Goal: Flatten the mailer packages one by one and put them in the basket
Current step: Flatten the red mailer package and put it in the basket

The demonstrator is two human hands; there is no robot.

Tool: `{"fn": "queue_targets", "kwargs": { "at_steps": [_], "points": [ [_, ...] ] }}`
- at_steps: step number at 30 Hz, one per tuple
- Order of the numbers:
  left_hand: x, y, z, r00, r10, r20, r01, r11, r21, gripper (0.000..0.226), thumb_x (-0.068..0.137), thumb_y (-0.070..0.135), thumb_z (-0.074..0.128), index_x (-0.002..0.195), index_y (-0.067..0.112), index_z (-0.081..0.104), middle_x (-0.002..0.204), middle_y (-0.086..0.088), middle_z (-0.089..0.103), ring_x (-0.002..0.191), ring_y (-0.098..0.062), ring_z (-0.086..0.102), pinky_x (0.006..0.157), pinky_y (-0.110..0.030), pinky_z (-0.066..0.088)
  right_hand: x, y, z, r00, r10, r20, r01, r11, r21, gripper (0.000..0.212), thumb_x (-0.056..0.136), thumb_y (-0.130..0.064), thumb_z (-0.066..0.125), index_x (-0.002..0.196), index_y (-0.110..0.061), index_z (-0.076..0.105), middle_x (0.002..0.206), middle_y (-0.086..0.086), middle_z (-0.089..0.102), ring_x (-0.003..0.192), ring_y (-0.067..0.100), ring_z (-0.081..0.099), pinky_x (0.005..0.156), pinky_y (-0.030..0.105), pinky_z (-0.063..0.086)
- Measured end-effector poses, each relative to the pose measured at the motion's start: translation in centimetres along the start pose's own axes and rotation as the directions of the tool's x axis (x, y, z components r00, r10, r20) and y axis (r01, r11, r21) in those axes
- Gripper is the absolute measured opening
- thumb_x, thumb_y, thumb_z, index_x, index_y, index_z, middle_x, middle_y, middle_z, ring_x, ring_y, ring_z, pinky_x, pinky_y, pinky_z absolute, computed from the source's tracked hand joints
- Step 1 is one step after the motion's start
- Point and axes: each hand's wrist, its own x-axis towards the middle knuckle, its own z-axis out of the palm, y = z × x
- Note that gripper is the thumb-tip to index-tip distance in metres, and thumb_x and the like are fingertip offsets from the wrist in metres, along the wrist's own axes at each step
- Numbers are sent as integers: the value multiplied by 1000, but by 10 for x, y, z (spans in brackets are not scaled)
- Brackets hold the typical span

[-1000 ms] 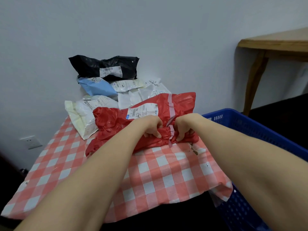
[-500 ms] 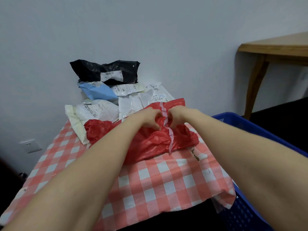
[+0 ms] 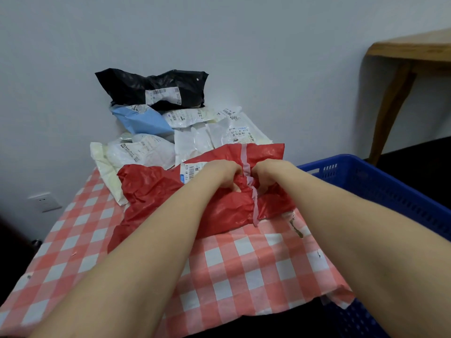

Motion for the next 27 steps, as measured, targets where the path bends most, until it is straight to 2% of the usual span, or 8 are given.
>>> {"fn": "queue_targets", "kwargs": {
  "at_steps": [6, 9, 11, 12, 15, 18, 23, 27],
  "points": [
    [-1, 3, 0, 998, 6, -60, -7, 1000, -29, 43, 79, 39, 73, 114, 18, 60, 119, -3, 62, 112, -26, 56, 85, -33, 41, -11, 2, 0, 1000, -17, 9, 16, 998, 53, 56, 77, -36, 75, 126, -16, 57, 113, 5, 60, 99, 28, 58, 93, 39, 50],
    [-11, -7, -12, 1000, 1, -15, -5, 962, -272, 40, 79, 43, 72, 107, 15, 62, 107, -1, 62, 101, -23, 60, 86, -33, 47, -20, 7, -13, 1000, -15, 10, 13, 988, 154, 37, 81, -19, 70, 116, -9, 64, 96, 6, 62, 86, 25, 60, 79, 34, 53],
    [-15, -15, -23, 995, -49, -90, 1, 884, -468, 30, 86, 39, 66, 105, 17, 63, 100, 0, 63, 90, -22, 64, 83, -36, 54, -26, 9, -26, 994, -11, -110, 42, 956, 290, 25, 82, -19, 66, 104, -8, 68, 83, 6, 62, 75, 24, 59, 67, 30, 50],
    [-15, -19, -26, 981, -98, -166, 7, 879, -476, 26, 88, 37, 63, 106, 19, 63, 102, 0, 65, 87, -23, 66, 80, -37, 56, -27, 9, -32, 979, -4, -203, 73, 938, 338, 19, 81, -21, 66, 98, -11, 68, 84, 5, 63, 75, 23, 60, 65, 28, 49],
    [-8, -27, -28, 946, -180, -270, 101, 954, -281, 42, 85, 39, 65, 123, 24, 55, 122, -4, 57, 105, -24, 59, 88, -38, 49, -28, 1, -39, 928, 20, -372, 121, 929, 351, 22, 79, -23, 65, 101, -26, 62, 107, 0, 58, 94, 23, 59, 76, 30, 49],
    [-1, -31, -19, 976, -169, -140, 138, 968, -208, 64, 83, 49, 65, 139, 28, 41, 135, -7, 49, 120, -27, 52, 98, -40, 43, -21, -8, -28, 954, -14, -299, 103, 954, 282, 53, 80, -26, 67, 130, -24, 49, 129, 6, 46, 112, 30, 55, 89, 37, 48],
    [15, -33, 4, 990, -128, -64, 125, 991, -57, 58, 86, 55, 57, 137, 32, 43, 137, 0, 50, 123, -24, 50, 99, -39, 42, 6, -10, -13, 990, 27, -135, 6, 972, 237, 48, 83, -31, 64, 127, -17, 51, 127, 5, 57, 110, 27, 57, 90, 36, 49],
    [27, -37, 11, 991, -126, -52, 119, 985, -122, 51, 84, 52, 61, 130, 31, 49, 133, 1, 53, 120, -24, 52, 100, -40, 42, 25, -12, -8, 986, 62, -152, -33, 982, 185, 48, 84, -27, 61, 129, -18, 48, 127, 6, 56, 110, 29, 57, 91, 42, 49]
  ]
}}
